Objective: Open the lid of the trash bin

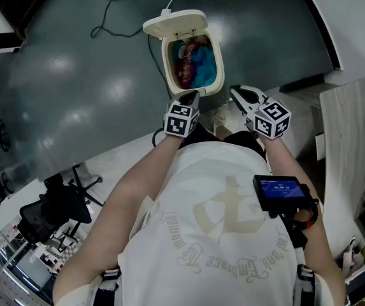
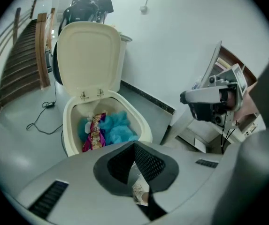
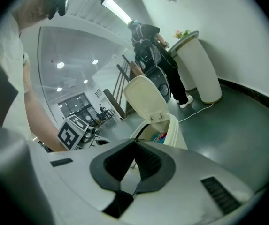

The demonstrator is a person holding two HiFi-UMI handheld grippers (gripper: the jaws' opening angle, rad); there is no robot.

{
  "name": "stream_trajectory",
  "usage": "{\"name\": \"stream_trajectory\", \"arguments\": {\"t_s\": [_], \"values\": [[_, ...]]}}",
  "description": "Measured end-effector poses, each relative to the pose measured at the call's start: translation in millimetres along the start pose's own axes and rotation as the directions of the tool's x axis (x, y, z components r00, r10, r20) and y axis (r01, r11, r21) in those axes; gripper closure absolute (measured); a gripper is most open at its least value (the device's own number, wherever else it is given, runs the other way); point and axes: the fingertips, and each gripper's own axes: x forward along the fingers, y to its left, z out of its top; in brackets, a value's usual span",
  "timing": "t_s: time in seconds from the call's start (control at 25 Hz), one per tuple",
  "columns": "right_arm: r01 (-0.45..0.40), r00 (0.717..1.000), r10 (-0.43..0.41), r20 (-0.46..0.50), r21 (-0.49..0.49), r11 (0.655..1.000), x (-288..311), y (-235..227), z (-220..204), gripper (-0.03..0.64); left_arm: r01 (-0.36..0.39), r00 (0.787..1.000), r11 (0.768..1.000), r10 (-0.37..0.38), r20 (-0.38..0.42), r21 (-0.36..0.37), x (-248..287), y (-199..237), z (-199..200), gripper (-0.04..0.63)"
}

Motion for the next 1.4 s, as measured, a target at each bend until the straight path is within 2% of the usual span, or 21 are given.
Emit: {"name": "stream_trajectory", "arguments": {"t_s": [0.28, 0.56, 0.72, 1.0, 1.2, 1.4], "values": [[-0.049, 0.999, 0.049, -0.005, -0.048, 0.998, 12.2, 17.0, 17.6, 0.612, -0.022, 0.992, 0.999, 0.027, 0.12, -0.047, -28.7, 5.1, 24.3, 0.58], [-0.096, 0.995, 0.098, 0.007, -0.122, 0.988, 18.4, 39.6, 48.2, 0.612, -0.049, 0.975, 0.994, 0.068, 0.211, -0.095, -63.1, 11.5, 34.9, 0.58], [-0.136, 0.99, 0.14, 0.01, -0.166, 0.977, 25.8, 56.8, 65.5, 0.612, -0.055, 0.956, 0.989, 0.091, 0.278, -0.134, -90.2, 22.6, 47.2, 0.58], [-0.193, 0.979, 0.202, 0.025, -0.199, 0.961, 20.2, 82.6, 94.6, 0.612, -0.012, 0.917, 0.986, 0.078, 0.391, -0.167, -129.5, 26.5, 72.7, 0.58], [-0.188, 0.978, 0.204, 0.05, -0.223, 0.957, 7.7, 94.4, 110.5, 0.612, -0.014, 0.893, 0.984, 0.092, 0.441, -0.177, -155.6, 30.7, 81.4, 0.58], [-0.175, 0.979, 0.195, 0.06, -0.253, 0.952, -4.9, 95.5, 118.2, 0.612, -0.02, 0.881, 0.983, 0.104, 0.462, -0.183, -166.9, 30.3, 84.8, 0.58]]}}
